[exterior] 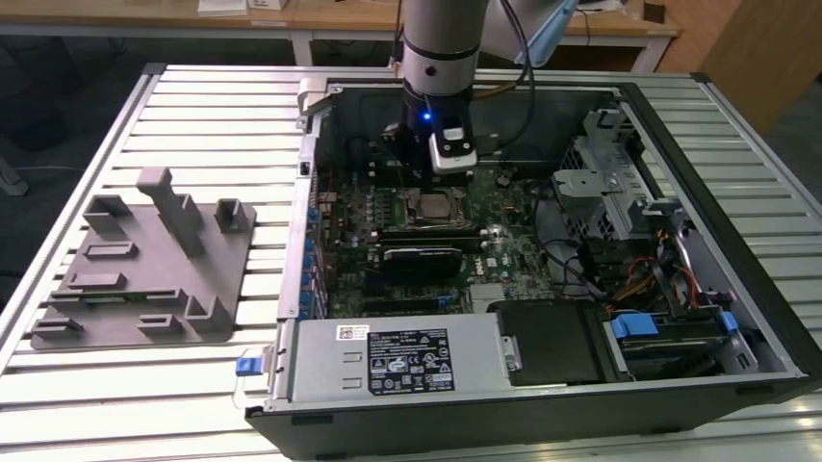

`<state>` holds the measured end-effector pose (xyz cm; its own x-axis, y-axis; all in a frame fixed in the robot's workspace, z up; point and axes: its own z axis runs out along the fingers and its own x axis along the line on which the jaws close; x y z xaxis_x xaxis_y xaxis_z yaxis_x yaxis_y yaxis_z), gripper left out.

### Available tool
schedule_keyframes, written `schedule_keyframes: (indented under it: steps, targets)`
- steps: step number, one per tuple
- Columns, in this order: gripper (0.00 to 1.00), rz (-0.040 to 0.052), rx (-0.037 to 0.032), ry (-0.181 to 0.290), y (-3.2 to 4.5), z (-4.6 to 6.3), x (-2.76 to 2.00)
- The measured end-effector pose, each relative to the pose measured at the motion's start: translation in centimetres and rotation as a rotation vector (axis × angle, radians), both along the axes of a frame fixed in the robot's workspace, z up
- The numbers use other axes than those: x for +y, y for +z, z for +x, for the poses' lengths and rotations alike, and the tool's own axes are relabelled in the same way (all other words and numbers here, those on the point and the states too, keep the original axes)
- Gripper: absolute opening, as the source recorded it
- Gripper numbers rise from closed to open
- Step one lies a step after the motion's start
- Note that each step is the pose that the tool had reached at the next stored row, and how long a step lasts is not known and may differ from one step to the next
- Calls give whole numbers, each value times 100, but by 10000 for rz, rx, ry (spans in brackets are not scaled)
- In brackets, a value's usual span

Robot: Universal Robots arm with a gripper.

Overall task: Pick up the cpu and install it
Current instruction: 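Close the cpu cover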

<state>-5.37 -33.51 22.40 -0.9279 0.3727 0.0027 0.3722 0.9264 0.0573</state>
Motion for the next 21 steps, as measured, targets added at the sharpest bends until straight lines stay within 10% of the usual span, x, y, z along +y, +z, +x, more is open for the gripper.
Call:
schedule_keyframes:
  steps: [21]
  targets:
    - [11, 0, 0, 1255, -1, 0, 0]
